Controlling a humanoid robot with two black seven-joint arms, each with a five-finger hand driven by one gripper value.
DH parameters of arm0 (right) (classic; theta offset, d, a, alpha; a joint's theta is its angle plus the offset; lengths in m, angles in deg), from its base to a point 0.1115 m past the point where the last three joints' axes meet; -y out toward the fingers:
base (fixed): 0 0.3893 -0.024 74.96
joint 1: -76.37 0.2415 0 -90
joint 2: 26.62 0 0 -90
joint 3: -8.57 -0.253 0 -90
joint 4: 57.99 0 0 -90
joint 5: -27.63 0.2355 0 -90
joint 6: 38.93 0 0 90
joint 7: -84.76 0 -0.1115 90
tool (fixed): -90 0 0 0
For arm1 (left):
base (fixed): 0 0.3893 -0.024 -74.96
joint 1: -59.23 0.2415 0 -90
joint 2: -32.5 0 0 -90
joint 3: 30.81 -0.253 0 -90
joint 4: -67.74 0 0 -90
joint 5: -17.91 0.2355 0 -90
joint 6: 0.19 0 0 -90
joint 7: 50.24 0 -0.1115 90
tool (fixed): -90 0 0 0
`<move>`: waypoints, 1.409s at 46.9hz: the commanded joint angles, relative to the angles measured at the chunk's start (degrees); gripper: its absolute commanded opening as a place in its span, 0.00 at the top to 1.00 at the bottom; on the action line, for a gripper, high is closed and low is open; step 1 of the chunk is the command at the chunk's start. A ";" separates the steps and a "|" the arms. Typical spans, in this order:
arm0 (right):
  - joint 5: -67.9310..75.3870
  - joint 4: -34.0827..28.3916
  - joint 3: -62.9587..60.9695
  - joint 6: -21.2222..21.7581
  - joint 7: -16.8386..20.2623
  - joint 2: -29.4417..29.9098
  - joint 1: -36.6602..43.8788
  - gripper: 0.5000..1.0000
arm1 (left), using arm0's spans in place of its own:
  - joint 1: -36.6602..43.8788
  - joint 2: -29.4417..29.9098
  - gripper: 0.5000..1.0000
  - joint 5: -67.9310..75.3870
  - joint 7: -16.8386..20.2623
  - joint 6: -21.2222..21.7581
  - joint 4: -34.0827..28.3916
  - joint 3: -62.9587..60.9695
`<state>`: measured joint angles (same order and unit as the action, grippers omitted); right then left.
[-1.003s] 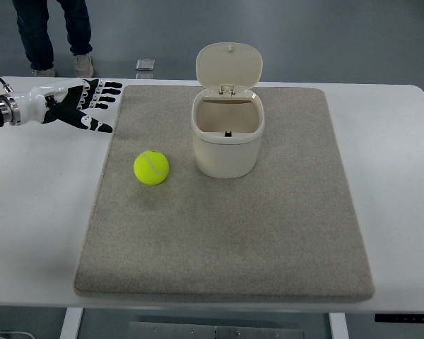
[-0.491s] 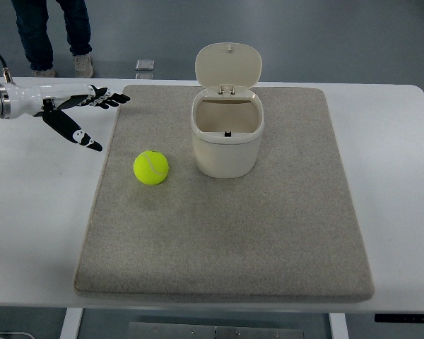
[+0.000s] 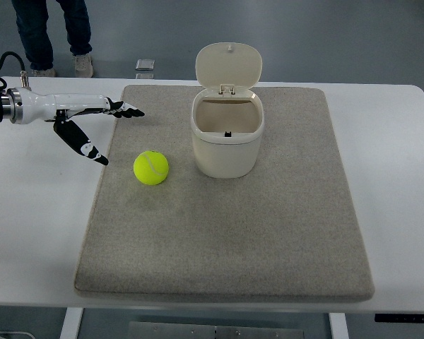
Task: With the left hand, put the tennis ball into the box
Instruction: 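Open the left hand fingers and position them above the tennis ball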
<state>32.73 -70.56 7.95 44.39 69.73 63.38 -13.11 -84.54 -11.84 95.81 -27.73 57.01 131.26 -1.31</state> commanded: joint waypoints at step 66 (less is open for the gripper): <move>0.00 0.00 0.00 0.00 0.00 0.00 0.00 0.12 | 0.08 -1.01 0.02 11.84 -0.02 3.45 5.91 -0.31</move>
<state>32.73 -70.55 7.95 44.39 69.73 63.38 -13.11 -84.47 -12.85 106.38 -27.74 60.39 137.02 -1.63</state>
